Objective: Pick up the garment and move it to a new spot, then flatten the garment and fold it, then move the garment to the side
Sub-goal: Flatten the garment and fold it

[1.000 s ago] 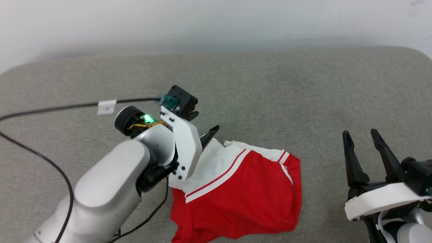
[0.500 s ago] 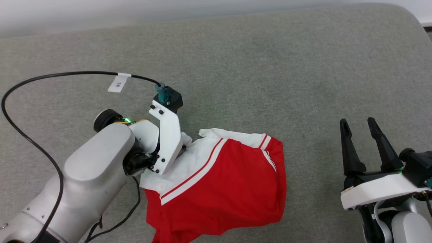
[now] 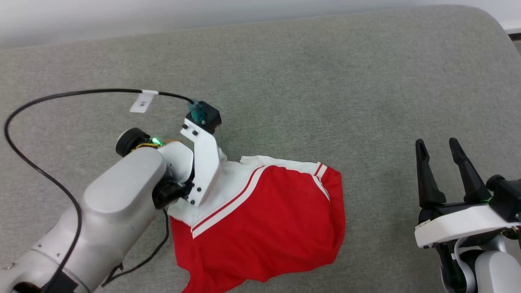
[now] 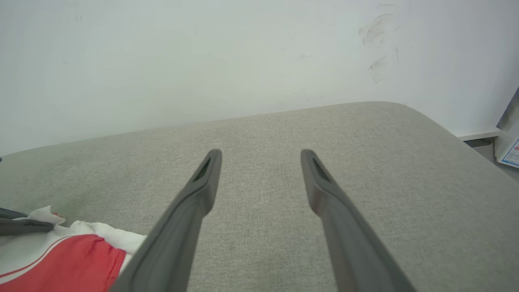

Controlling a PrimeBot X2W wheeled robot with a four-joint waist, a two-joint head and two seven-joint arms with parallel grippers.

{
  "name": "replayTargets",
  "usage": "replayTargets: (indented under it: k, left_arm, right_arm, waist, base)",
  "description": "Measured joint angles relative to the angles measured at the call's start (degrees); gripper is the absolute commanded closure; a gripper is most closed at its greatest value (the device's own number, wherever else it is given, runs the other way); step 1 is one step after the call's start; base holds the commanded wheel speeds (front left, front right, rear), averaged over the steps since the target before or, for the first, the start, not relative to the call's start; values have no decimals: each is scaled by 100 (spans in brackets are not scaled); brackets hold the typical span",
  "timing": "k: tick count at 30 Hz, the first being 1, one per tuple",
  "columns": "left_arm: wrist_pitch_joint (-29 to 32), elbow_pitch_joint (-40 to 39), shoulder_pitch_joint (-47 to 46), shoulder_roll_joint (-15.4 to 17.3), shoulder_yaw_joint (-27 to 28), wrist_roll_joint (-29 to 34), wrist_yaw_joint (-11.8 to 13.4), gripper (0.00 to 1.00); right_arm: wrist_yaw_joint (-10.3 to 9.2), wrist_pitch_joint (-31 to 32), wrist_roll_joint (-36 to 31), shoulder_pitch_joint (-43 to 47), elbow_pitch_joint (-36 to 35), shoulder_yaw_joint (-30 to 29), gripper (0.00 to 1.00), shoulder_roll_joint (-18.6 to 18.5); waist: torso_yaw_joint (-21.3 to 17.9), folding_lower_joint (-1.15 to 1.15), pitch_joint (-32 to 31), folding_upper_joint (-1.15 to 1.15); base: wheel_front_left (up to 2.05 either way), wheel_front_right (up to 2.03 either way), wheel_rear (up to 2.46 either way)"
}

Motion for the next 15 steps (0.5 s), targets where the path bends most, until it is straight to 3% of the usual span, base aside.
replayTargets:
  k: [4,5,10,15]
  left_arm:
    - [-577,-190,-112,92,236,57,99,100]
    - [-907,-488,-113,272,446,64,323,100]
    - [-1330,-1190,321,802,848,-13,934,100]
    - [-1645,-1920,1379,1480,1385,-388,1846,100]
  right_arm:
    - [1,32,-21,34,-29,-60,0,0]
    - [0,54,-29,93,-53,-81,0,0]
    - [0,101,-46,125,-119,-121,0,0]
    - [0,135,-47,192,-169,-124,0,1]
  waist:
    - [139,0,-88,0]
    - [266,0,-147,0]
    - [433,0,-245,0]
    - [506,0,-309,0]
  base:
    - [0,0,0]
    - [0,0,0]
    - [0,0,0]
    - [0,0,0]
